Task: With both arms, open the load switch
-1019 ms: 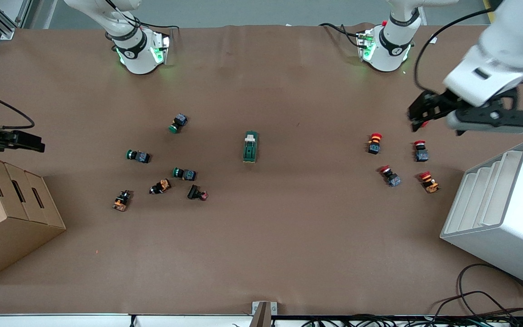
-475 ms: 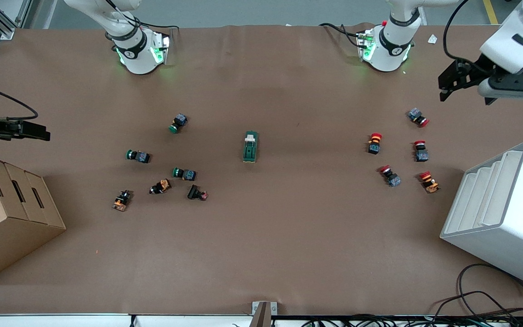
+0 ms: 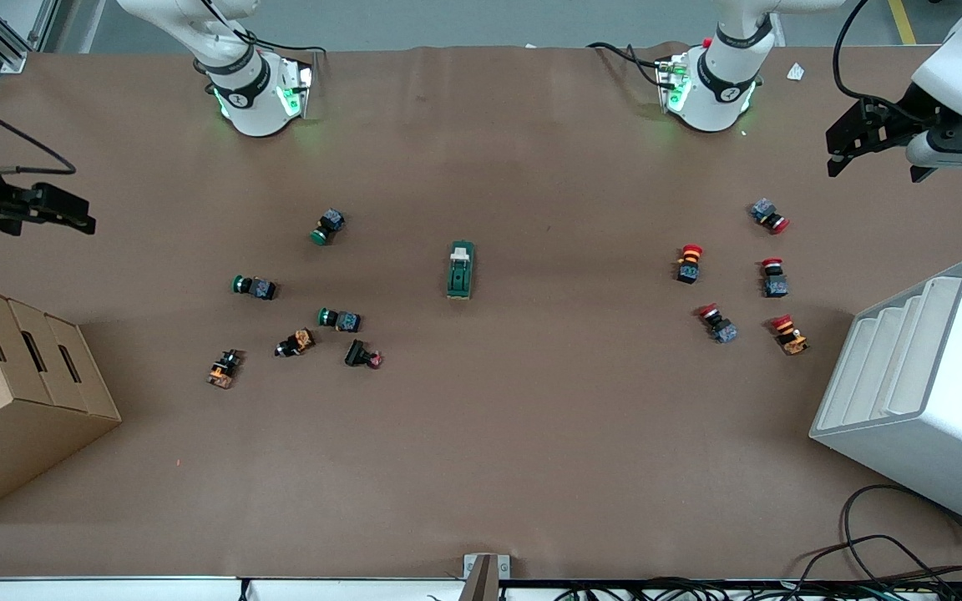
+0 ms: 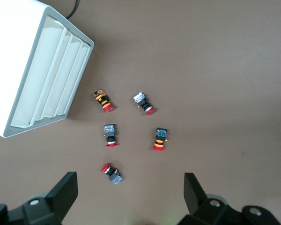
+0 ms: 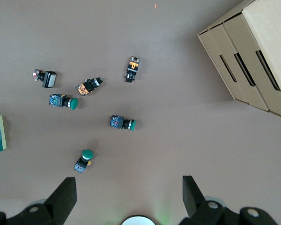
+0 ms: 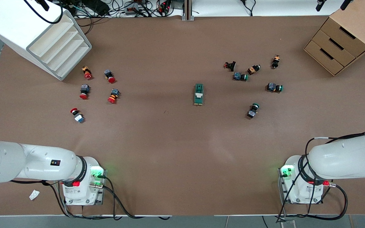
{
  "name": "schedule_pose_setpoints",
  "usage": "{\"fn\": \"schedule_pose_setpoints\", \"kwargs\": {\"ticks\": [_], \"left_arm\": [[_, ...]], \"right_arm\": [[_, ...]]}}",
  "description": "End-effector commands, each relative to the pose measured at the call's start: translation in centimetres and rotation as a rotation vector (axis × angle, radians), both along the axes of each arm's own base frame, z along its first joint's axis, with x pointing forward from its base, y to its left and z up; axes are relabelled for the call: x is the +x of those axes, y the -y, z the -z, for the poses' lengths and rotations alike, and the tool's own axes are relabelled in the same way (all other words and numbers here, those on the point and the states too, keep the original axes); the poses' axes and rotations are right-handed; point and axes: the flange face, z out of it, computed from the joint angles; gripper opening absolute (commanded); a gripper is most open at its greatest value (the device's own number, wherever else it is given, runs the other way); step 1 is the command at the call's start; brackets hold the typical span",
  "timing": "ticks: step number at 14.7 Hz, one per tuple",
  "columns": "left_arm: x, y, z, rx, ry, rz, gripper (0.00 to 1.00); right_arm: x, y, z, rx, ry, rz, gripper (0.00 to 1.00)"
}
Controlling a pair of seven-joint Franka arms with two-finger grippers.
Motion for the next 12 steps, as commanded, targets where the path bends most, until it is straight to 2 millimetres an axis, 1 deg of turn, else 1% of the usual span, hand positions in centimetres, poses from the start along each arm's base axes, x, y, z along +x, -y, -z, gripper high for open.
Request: {"fn": "schedule_pose_setpoints", "kwargs": {"ticks": [1, 4, 7, 9, 12], "left_arm": [[0.0, 0.0, -0.2, -0.053, -0.007, 0.007, 1.00], [0.0, 0.0, -0.2, -0.056, -0.007, -0.002, 1.00], [-0.1, 0.0, -0.3, -0.045, -0.004, -0.012, 1.00], [-0.4, 0.1, -0.4, -0.041, -0.014, -0.026, 1.00], [-0.5, 0.0, -0.4, -0.035, -0.013, -0.031, 1.00]], "right_arm": [[-1.8, 0.5, -0.9, 0.002, 0.021, 0.003, 1.00], [-3.7, 0.9, -1.4, 0.003, 0.039, 0.011, 1.00], [-5.0, 1.5, -2.4, 0.003, 0.056, 0.021, 1.00], [-5.6, 1.6, -2.4, 0.003, 0.056, 0.023, 1.00], [-6.1, 1.5, -3.1, 0.003, 0.070, 0.021, 1.00]]}}
